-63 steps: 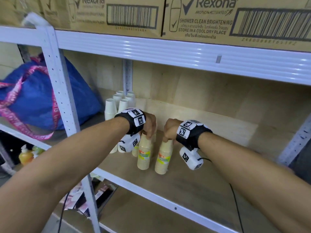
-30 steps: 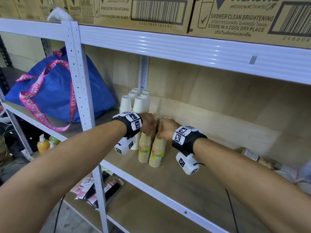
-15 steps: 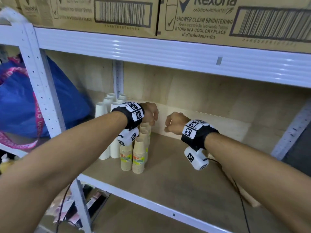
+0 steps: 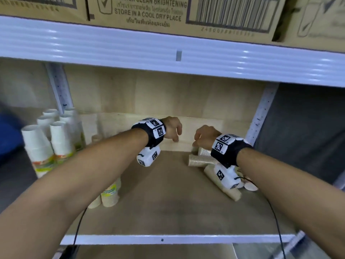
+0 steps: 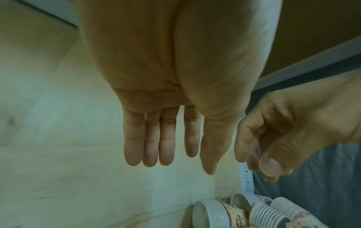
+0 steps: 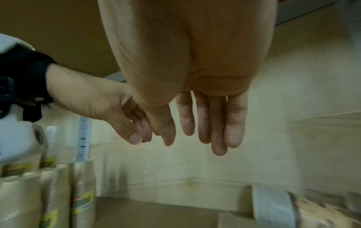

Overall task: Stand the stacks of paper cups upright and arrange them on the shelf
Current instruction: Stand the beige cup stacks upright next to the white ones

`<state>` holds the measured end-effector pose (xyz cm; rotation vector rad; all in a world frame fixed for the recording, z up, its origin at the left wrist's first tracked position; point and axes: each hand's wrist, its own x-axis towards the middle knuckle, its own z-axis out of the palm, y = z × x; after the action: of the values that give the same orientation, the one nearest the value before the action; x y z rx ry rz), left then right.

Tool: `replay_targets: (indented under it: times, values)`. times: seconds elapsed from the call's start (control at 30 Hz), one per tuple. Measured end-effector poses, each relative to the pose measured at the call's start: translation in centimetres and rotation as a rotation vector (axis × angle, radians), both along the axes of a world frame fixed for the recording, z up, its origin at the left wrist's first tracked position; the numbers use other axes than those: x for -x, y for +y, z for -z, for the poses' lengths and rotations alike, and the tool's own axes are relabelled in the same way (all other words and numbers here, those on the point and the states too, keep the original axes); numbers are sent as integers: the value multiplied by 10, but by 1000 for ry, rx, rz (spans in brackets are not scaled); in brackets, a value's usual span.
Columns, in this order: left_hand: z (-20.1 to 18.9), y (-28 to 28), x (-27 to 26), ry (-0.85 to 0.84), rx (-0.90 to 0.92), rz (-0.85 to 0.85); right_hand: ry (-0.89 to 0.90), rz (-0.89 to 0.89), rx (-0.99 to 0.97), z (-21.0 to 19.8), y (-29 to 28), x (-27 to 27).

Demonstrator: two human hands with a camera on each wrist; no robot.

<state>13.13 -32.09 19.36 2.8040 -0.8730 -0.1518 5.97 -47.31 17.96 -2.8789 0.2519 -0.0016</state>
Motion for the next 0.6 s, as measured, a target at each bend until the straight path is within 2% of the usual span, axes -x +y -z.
replay_targets:
  times: [0.17, 0.4, 0.5, 0.6]
  values:
    - [24, -48, -11, 2, 33, 91, 24, 163, 41, 21, -38, 14]
    - [65, -98, -22, 54, 36, 204, 114, 246, 36, 64, -81, 36]
    - [88, -113, -31, 85, 4, 214, 150, 206, 24, 83, -92, 44]
    - [109, -122, -39, 111, 0, 187, 145, 239, -7, 103, -98, 52]
